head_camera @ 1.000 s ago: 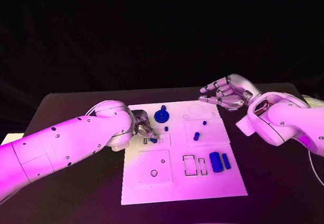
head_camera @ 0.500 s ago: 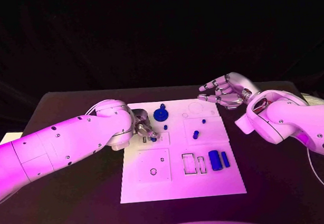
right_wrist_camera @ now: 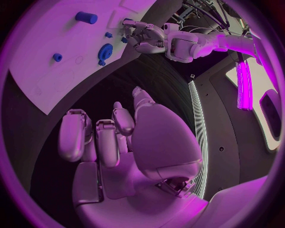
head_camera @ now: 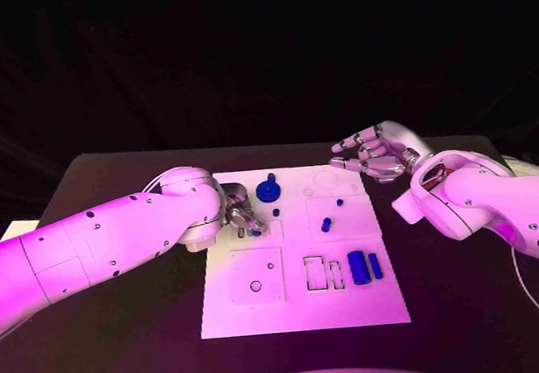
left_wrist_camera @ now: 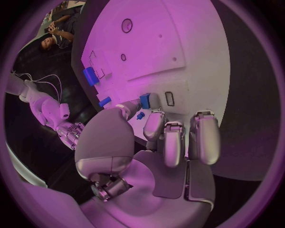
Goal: Assemble the parts on the task board
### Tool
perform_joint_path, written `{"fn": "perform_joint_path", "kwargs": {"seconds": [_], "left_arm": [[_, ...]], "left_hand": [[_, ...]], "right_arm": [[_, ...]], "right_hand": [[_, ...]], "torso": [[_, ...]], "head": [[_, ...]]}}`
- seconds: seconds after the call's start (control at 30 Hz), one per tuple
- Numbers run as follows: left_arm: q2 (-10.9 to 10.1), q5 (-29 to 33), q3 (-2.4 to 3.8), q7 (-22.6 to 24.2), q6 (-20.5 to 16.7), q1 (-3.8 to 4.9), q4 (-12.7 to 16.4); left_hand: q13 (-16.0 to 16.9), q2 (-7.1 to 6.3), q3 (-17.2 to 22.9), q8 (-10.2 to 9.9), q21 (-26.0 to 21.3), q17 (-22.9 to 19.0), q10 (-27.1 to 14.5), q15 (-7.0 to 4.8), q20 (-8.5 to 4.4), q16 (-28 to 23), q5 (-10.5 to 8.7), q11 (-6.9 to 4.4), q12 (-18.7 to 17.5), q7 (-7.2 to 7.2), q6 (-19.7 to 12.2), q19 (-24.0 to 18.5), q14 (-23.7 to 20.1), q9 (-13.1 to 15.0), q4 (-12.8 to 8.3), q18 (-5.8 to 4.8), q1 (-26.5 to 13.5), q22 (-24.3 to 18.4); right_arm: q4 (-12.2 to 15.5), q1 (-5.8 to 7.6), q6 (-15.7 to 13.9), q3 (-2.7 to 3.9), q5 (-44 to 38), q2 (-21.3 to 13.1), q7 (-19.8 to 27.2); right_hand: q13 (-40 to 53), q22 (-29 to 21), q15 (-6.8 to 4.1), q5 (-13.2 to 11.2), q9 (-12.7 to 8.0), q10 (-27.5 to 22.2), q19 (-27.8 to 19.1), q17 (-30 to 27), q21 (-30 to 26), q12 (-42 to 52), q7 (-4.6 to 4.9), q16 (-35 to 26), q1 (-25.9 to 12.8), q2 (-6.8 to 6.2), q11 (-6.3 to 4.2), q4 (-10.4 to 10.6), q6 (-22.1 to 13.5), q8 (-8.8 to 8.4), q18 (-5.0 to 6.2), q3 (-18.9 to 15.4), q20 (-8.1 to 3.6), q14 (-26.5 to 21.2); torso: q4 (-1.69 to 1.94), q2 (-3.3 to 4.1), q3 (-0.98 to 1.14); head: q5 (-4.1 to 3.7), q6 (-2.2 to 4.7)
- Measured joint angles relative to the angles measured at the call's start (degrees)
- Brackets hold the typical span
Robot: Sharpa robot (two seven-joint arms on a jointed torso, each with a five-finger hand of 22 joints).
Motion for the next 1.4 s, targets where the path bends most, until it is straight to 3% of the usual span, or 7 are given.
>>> {"fn": "perform_joint_path", "kwargs": {"seconds": [0.37, 0.67, 0.83, 0.97, 1.13, 1.3, 1.4], "left_arm": [[0.9, 0.1, -0.02, -0.1, 0.5, 0.09, -1.5], [1.2, 0.2, -0.01, -0.1, 0.8, 0.13, -2.3], [0.9, 0.2, 0.08, -0.1, 0.7, 0.13, -2.1], [0.5, 0.5, 0.79, -0.1, 0.4, 0.09, -1.7], [-0.3, 1.0, 2.11, 0.0, -0.5, 0.2, -1.0], [-1.1, 2.1, 3.77, 0.2, -1.3, 1.27, -0.6], [-1.4, 3.4, 4.41, 0.3, -0.9, 2.27, -1.1]], "left_hand": [[0.3, -0.01, -3.3, 0.0, 0.0, 0.0, 0.3, -0.2, 0.0, 0.0, 0.01, -0.13, 0.3, -0.21, 1.0, 0.0, 0.2, 0.0, 2.1, 0.0, -2.2, 0.0], [0.8, 0.8, -13.1, 0.0, 0.0, 0.0, 0.5, -0.2, 0.0, 0.0, -0.35, -0.13, 0.3, -0.11, 1.3, 0.0, 0.2, 0.5, 5.7, -0.01, -5.1, 0.0], [0.9, 1.54, -17.4, 0.0, 0.0, 0.0, 0.6, -0.31, 0.0, 0.0, -0.46, -0.19, 0.3, -0.32, 1.5, 0.0, 0.1, 0.7, 6.2, -0.01, -5.9, 0.0], [0.9, 2.41, -20.4, 0.0, 0.0, 0.0, 0.6, -0.4, 0.01, 0.0, -2.11, -0.19, 0.3, -0.33, 1.5, 0.0, 0.0, 0.9, 6.3, 0.0, -6.0, 0.0], [0.8, 3.2, -23.3, 0.0, 0.0, 0.0, 0.6, -0.4, 0.01, 0.0, -3.72, -0.19, 0.3, -0.33, 1.5, 0.0, 0.0, 1.0, 6.4, -0.01, -5.8, 0.0], [-0.4, 4.05, -25.0, 0.0, -0.9, 0.0, 0.5, -0.4, 0.01, 0.0, -3.94, -0.06, -0.7, -0.26, 1.4, 0.0, 0.0, 1.1, 6.3, 0.0, -5.0, 0.0], [-3.8, 5.24, -26.4, -1.3, -2.9, 0.0, -2.0, -0.4, 0.01, 0.0, -3.94, 0.5, -3.9, 0.65, -0.9, 0.0, 0.0, 1.0, 6.2, 0.0, -3.4, 0.0]], "right_arm": [[0.0, 0.0, 0.1, 0.0, 0.2, 0.0, 0.0], [0.0, 0.01, 0.2, 0.0, 0.3, -0.1, 0.0], [0.0, 0.01, 0.2, 0.0, 0.3, -0.1, 0.0], [0.0, 0.01, 0.2, 0.0, 0.4, -0.1, 0.0], [-0.1, 0.0, 0.3, 0.0, 0.4, -0.1, 0.0], [-0.3, 0.0, 0.3, 0.0, 0.5, 0.0, 0.0], [-0.4, -0.01, 0.3, -0.01, 0.5, 0.1, 0.1]], "right_hand": [[-0.5, -0.9, 0.0, 0.2, 0.0, -0.3, -0.5, 0.0, -0.4, -0.6, 0.0, -0.2, 0.0, 0.0, 0.08, 0.3, 0.0, 0.0, 0.0, -0.3, 0.13, 0.0], [-0.8, -1.5, 0.0, 0.4, 0.0, -0.6, -0.8, 0.0, -0.8, -0.9, 0.0, -0.4, 0.0, 0.0, 0.21, 0.3, 0.0, 0.0, 0.01, -0.6, -0.01, 0.0], [-0.9, -1.8, 0.0, 0.4, 0.0, -0.6, -1.0, 0.0, -1.1, -1.1, 0.0, -0.4, 0.0, 0.0, 0.21, 0.3, 0.0, 0.0, 0.01, -0.6, 0.19, 0.0], [-0.9, -1.8, 0.0, 0.4, 0.0, -0.6, -1.0, 0.0, -1.1, -1.1, 0.0, -0.4, 0.0, 0.0, 0.21, 0.3, 0.0, 0.0, 0.01, -0.6, 0.19, 0.0], [-1.1, -2.1, 0.0, 0.4, 0.0, -0.8, -1.2, 0.0, -1.1, -1.4, 0.0, -0.7, 0.0, 0.0, 0.01, 0.5, 0.0, 0.0, 0.0, -0.8, -0.01, 0.0], [-1.2, -2.3, 0.0, 0.4, 0.0, -0.8, -1.2, 0.0, -1.4, -1.4, 0.19, -0.7, 0.0, 0.0, 0.01, 0.5, -0.2, 0.0, 0.01, -0.8, -0.01, 0.0], [-1.2, -2.3, 0.0, 0.4, 0.0, -0.8, -1.2, 0.0, -1.4, -1.4, 0.19, -0.7, 0.0, 0.0, 0.01, 0.5, -0.2, 0.0, 0.01, -0.8, -0.01, 0.0]], "torso": [[-0.03, 0.04, -0.02], [-0.03, 0.02, -0.02], [-0.04, 0.02, -0.03], [-0.03, 0.03, -0.06], [0.0, 0.02, -0.07], [-0.02, 0.03, -0.07], [-0.02, 0.04, -0.07]], "head": [[0.05, 0.2], [0.1, 0.27], [0.02, 0.3], [-0.1, 0.3], [-0.11, 0.42], [-0.09, 0.58], [-0.09, 0.73]]}}
